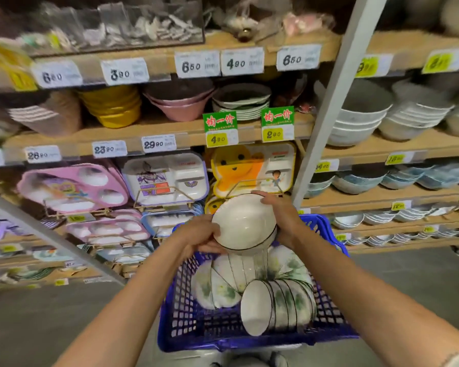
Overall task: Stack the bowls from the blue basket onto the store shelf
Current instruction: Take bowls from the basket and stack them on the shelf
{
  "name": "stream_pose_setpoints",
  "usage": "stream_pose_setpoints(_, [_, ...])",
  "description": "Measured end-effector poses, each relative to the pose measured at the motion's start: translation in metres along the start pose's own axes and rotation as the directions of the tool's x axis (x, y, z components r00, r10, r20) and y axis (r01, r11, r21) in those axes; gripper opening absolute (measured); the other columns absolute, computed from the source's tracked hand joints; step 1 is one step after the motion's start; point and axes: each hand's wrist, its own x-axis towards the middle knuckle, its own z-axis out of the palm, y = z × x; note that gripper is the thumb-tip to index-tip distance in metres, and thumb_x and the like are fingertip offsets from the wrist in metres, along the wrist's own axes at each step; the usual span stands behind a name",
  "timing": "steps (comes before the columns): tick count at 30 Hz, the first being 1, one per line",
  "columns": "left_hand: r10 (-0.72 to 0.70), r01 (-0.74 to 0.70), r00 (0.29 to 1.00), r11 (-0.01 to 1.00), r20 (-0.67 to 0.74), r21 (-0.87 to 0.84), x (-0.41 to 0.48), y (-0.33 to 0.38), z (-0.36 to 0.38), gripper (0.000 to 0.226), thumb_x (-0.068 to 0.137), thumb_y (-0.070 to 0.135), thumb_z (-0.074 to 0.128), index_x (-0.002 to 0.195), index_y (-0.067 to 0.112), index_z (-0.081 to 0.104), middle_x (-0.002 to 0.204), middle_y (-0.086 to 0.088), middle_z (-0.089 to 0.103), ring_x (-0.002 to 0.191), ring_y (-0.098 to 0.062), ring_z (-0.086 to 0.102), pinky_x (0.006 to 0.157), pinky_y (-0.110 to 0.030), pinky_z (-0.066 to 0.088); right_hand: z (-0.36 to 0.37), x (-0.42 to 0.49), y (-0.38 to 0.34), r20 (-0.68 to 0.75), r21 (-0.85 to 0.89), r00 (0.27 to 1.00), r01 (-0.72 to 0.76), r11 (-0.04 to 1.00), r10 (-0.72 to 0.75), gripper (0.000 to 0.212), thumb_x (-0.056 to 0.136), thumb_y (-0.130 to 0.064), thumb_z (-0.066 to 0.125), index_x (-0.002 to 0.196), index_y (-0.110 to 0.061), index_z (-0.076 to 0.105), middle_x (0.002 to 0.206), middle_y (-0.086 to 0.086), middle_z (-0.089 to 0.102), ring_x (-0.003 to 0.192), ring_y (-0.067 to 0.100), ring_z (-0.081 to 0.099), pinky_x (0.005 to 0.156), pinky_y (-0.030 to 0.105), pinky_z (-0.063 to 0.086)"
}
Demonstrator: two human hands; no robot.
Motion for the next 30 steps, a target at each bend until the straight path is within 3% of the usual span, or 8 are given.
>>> stream_pose_setpoints(6, [0.369, -0.356, 0.923, 0.927, -0.113, 0.117, -0.05, 0.066, 0.006, 0.017, 0.089, 0.015, 0.052, 0.097, 0.018, 0.067, 0.076, -0.003, 0.074, 0.067, -0.018, 0.071, 0.053, -0.026, 0.057, -0.003, -0.03, -0.083, -0.011, 0.215, 0.994, 0.107, 0.971, -0.107, 0.027, 0.089, -0.014, 0.05, 0.106, -0.017, 0.072, 0.104, 0.01, 0.072, 0.089, 0.031, 0.068, 0.063, 0.037, 0.058])
stream_pose_setpoints(9, [0.472, -0.476, 0.876, 0.879, -0.102, -0.027, -0.066, 0.092, 0.031, 0.02, 0.087, 0.021, 0.053, 0.099, 0.021, 0.069, 0.091, 0.002, 0.069, 0.079, -0.013, 0.062, 0.057, -0.027, 0.052, -0.012, -0.052, -0.115, -0.028, 0.248, 0.991, 0.137, 0.959, -0.135, 0.03, 0.087, -0.015, 0.054, 0.113, -0.014, 0.068, 0.104, 0.012, 0.072, 0.088, 0.03, 0.07, 0.063, 0.034, 0.058])
stream_pose_setpoints(13, [0.47, -0.429, 0.882, 0.82, 0.018, -0.38, -0.081, 0.115, 0.078, 0.03, 0.079, 0.023, 0.046, 0.1, 0.018, 0.067, 0.093, -0.002, 0.074, 0.088, -0.024, 0.064, 0.072, -0.034, 0.048, -0.034, -0.082, -0.141, 0.003, 0.263, 0.985, 0.168, 0.95, -0.175, 0.033, 0.087, -0.014, 0.049, 0.113, -0.011, 0.069, 0.106, 0.013, 0.072, 0.088, 0.029, 0.069, 0.072, 0.036, 0.059])
stream_pose_setpoints(16, [0.479, -0.422, 0.877, 0.811, 0.045, -0.406, -0.085, 0.126, 0.114, 0.033, 0.084, 0.018, 0.037, 0.092, 0.02, 0.069, 0.084, 0.001, 0.076, 0.079, -0.022, 0.068, 0.069, -0.032, 0.047, -0.06, -0.103, -0.152, -0.06, 0.304, 0.981, 0.192, 0.933, -0.182, 0.025, 0.087, -0.012, 0.05, 0.099, -0.009, 0.071, 0.092, 0.013, 0.074, 0.075, 0.026, 0.072, 0.066, 0.035, 0.06])
stream_pose_setpoints(19, [0.482, -0.422, 0.875, 0.809, 0.049, -0.41, -0.087, 0.134, 0.158, 0.03, 0.083, 0.019, 0.038, 0.09, 0.019, 0.067, 0.074, 0.002, 0.075, 0.061, -0.016, 0.07, 0.054, -0.025, 0.051, -0.095, -0.12, -0.159, -0.135, 0.328, 0.962, 0.27, 0.905, -0.238, 0.027, 0.086, -0.012, 0.049, 0.098, -0.007, 0.072, 0.096, 0.014, 0.073, 0.077, 0.026, 0.072, 0.07, 0.034, 0.059])
stream_pose_setpoints(22, [0.478, -0.428, 0.878, 0.812, 0.029, -0.397, -0.085, 0.142, 0.207, 0.029, 0.083, 0.021, 0.04, 0.094, 0.018, 0.067, 0.077, 0.0, 0.076, 0.068, -0.022, 0.069, 0.049, -0.024, 0.051, -0.134, -0.133, -0.161, -0.239, 0.308, 0.931, 0.343, 0.887, -0.276, 0.036, 0.085, -0.018, 0.052, 0.116, -0.009, 0.069, 0.114, 0.014, 0.07, 0.093, 0.03, 0.067, 0.076, 0.037, 0.054])
stream_pose_setpoints(26, [0.461, -0.425, 0.887, 0.791, -0.028, -0.44, -0.078, 0.15, 0.283, 0.028, 0.082, 0.019, 0.042, 0.092, 0.016, 0.068, 0.08, -0.004, 0.075, 0.077, -0.026, 0.065, 0.06, -0.03, 0.049, -0.193, -0.15, -0.166, -0.374, 0.25, 0.869, 0.432, 0.867, -0.325, 0.032, 0.084, -0.017, 0.052, 0.109, -0.023, 0.07, 0.112, 0.008, 0.069, 0.097, 0.03, 0.064, 0.065, 0.033, 0.05])
stream_pose_setpoints(30, [0.449, -0.414, 0.893, 0.789, -0.033, -0.454, -0.071, 0.157, 0.357, 0.026, 0.079, 0.021, 0.043, 0.089, 0.019, 0.066, 0.072, -0.001, 0.075, 0.072, -0.027, 0.065, 0.054, -0.027, 0.05, -0.257, -0.168, -0.184, -0.411, 0.224, 0.843, 0.462, 0.858, -0.347, 0.03, 0.084, -0.015, 0.052, 0.108, -0.023, 0.069, 0.113, 0.007, 0.065, 0.099, 0.029, 0.062, 0.066, 0.033, 0.05])
